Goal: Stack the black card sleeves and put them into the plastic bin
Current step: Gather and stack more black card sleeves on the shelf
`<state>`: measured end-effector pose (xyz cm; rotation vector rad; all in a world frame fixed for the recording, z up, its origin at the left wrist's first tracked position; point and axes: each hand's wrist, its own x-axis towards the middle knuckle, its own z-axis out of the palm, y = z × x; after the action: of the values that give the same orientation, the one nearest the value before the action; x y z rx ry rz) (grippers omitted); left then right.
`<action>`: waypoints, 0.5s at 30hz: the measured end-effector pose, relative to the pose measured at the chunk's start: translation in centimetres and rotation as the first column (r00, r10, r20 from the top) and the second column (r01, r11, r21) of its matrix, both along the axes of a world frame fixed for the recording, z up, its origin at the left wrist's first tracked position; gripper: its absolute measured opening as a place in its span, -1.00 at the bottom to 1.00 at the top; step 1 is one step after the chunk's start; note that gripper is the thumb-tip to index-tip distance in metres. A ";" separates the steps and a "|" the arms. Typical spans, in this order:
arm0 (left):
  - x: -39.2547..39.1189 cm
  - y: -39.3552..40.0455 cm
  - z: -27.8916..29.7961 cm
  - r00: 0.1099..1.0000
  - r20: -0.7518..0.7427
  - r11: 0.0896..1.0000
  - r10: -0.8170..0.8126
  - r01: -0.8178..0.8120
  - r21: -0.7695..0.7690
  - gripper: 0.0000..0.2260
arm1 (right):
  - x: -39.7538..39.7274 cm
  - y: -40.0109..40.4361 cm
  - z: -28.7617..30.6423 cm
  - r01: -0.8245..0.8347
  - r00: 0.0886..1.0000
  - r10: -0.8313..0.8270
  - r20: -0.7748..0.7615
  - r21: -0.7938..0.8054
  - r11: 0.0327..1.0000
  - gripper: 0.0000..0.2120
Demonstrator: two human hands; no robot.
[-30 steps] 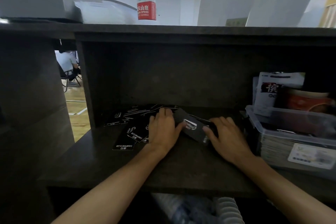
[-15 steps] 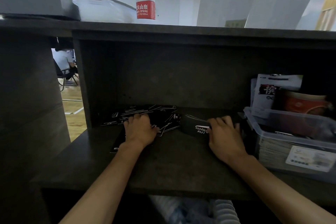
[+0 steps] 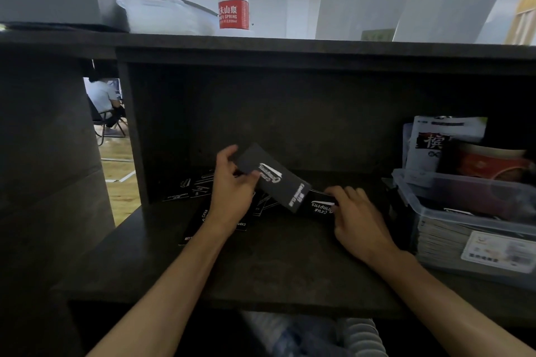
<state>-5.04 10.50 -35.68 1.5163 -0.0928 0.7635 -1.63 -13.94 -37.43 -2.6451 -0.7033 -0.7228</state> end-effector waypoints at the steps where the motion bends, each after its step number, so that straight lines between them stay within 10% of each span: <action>1: 0.0 -0.4 -0.3 0.999 -0.038 0.996 0.013 -0.009 0.092 -0.55 | 0.0 0.0 0.0 0.002 1.000 -0.002 0.002 0.001 1.000 -0.58; 4: 0.0 -1.5 -1.0 0.968 -0.086 0.884 0.237 -0.178 0.431 -0.66 | -0.1 0.0 -0.1 -0.007 1.000 0.007 0.027 0.009 1.000 -0.63; 9: -0.8 -3.6 -1.5 0.879 0.105 0.334 0.464 -0.284 0.899 -0.70 | -0.4 0.5 0.1 0.004 0.999 -0.003 0.044 -0.014 1.000 -0.59; 15: -2.0 -2.9 -0.4 0.937 -0.054 0.531 0.345 -0.148 0.834 -0.69 | -0.5 0.8 -0.1 0.062 0.998 -0.058 0.038 -0.093 0.994 -0.68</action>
<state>-7.08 7.62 -36.08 2.5708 -0.0729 0.8195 -2.11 -13.09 -37.49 -2.7560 -0.6859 -0.7730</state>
